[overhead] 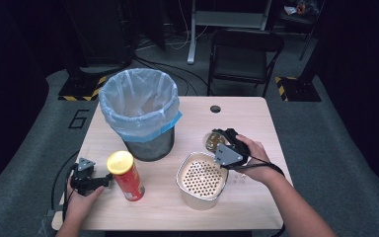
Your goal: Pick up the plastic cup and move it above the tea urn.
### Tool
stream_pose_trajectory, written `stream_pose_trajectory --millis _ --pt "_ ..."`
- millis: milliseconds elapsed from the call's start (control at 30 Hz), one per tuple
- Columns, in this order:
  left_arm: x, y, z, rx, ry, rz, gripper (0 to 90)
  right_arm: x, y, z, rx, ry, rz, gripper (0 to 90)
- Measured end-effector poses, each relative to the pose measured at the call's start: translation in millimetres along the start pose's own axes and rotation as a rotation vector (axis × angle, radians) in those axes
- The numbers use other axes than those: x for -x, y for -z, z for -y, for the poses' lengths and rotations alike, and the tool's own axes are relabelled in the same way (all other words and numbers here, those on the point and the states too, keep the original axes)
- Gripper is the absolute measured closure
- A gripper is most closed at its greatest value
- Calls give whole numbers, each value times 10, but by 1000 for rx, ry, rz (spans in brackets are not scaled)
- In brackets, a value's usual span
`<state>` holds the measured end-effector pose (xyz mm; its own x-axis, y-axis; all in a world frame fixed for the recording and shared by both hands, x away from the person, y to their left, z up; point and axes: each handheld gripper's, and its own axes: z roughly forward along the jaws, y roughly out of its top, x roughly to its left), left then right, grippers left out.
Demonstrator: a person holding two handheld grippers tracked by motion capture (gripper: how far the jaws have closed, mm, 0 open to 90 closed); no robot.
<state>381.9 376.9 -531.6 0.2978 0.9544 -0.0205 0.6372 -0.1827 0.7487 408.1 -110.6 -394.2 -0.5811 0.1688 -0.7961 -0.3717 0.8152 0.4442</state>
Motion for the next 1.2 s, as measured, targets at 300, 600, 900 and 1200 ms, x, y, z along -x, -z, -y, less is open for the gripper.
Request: stream_pose_trajectory --millis 300,600,900,1200 --pt "0 0 0 0 0 0 136 -300 -2 -224 -84 346 126 386" --pt "-2 -1 0 2 -1 0 136 -472 -35 -354 -144 677 249 394" --pt "-2 -2 -1 3 -2 -2 136 -603 -26 -428 -170 882 297 393" --pt "-1 -1 0 1 0 0 136 -598 2 -486 -171 940 246 390"
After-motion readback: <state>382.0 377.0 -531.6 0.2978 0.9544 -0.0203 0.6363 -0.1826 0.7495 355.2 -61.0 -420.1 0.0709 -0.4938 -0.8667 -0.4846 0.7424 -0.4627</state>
